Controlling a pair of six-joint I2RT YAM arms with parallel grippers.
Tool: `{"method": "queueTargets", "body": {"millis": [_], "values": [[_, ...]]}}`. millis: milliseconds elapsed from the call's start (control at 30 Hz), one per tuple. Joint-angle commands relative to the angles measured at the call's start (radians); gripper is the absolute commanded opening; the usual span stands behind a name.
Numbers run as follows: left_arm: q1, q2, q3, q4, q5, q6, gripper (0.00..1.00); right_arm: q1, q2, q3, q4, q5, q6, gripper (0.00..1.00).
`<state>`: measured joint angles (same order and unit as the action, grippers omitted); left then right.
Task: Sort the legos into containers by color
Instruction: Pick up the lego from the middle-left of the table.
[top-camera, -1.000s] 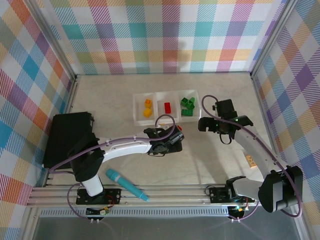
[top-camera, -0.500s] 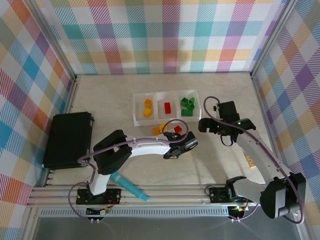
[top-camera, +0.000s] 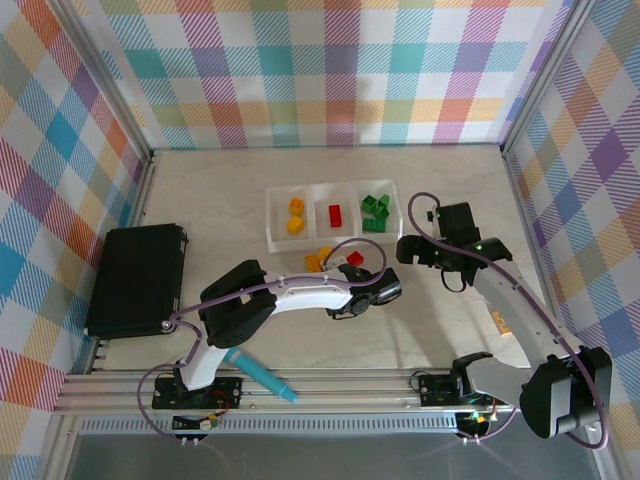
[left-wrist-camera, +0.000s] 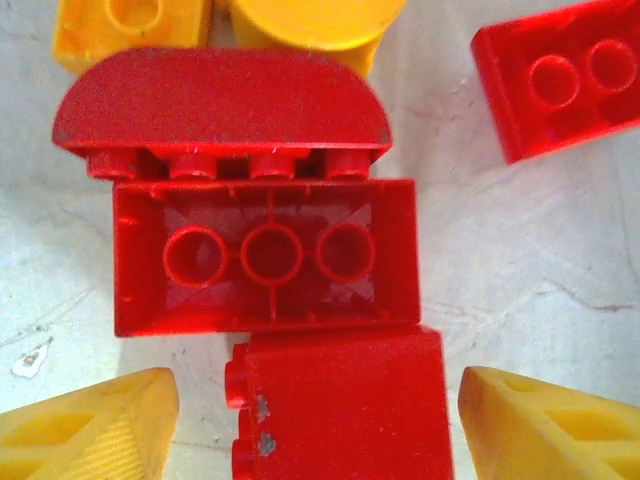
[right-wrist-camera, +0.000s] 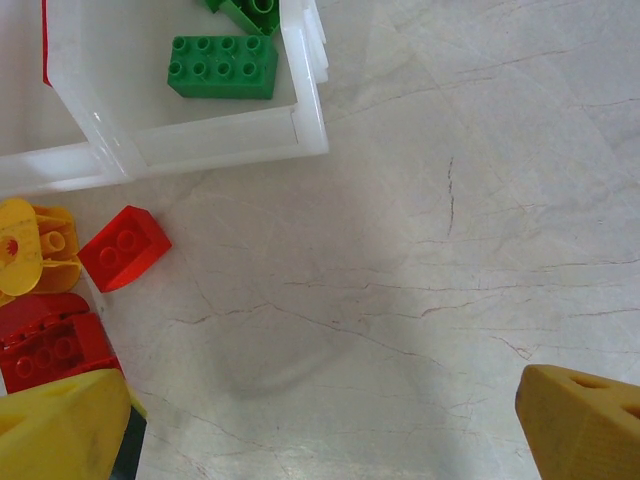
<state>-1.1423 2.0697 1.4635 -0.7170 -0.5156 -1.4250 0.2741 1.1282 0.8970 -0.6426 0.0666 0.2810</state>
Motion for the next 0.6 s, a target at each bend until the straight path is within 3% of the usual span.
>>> {"method": "queueTargets", "body": {"millis": [0, 100, 567], "values": [[0.012, 0.021, 0.022, -0.046, -0.053, 0.007, 0.73, -0.007, -0.017, -0.012, 0.020, -0.016, 0.015, 0.99], [0.018, 0.028, 0.001, -0.012, -0.020, 0.011, 0.71, -0.009, -0.018, -0.010, 0.019, -0.016, 0.016, 0.99], [0.029, -0.005, -0.037, 0.102, 0.047, 0.082, 0.43, -0.010, -0.011, -0.007, 0.015, -0.013, 0.016, 0.99]]}}
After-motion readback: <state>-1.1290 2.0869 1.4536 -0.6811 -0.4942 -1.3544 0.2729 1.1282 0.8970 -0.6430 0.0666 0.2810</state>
